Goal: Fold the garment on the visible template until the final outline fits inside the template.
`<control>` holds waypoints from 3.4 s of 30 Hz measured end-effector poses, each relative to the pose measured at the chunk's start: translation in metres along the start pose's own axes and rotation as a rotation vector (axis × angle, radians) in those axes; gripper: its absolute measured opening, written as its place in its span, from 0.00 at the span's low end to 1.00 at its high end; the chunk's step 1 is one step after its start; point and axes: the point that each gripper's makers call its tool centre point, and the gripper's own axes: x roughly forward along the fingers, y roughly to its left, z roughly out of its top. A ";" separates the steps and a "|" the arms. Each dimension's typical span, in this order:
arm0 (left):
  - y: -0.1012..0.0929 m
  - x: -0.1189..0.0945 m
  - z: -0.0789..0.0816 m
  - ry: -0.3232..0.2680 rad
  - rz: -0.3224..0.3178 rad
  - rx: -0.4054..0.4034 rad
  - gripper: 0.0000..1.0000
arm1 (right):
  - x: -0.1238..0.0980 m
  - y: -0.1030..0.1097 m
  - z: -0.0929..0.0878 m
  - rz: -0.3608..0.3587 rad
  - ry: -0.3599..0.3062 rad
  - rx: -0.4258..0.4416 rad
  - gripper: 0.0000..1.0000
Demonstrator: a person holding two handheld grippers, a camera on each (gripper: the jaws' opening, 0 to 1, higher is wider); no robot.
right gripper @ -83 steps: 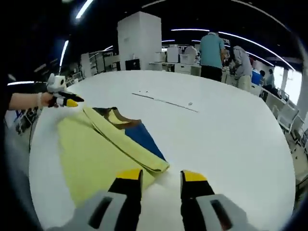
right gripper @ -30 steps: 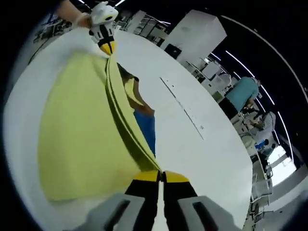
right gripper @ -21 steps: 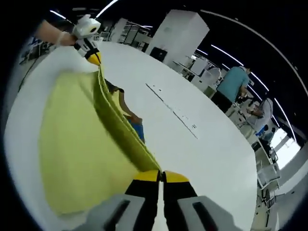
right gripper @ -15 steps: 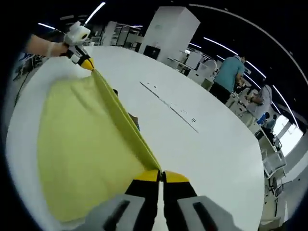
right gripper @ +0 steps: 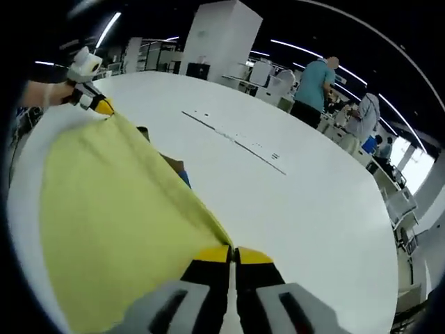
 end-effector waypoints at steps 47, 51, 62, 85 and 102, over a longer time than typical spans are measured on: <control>-0.044 -0.067 0.018 -0.197 -0.206 0.012 0.99 | -0.070 0.027 0.020 0.205 -0.269 0.420 0.86; -0.051 -0.075 0.014 -0.193 -0.225 0.006 0.99 | -0.084 0.030 0.019 0.220 -0.289 0.440 0.94; -0.061 -0.091 -0.001 -0.181 -0.243 -0.008 0.90 | -0.118 0.041 -0.002 0.231 -0.281 0.470 0.84; -0.088 -0.120 -0.075 -0.078 -0.313 0.008 0.67 | -0.134 0.098 -0.061 0.337 -0.173 0.451 0.48; -0.099 -0.115 -0.105 -0.017 -0.366 0.015 0.24 | -0.129 0.122 -0.076 0.394 -0.117 0.378 0.28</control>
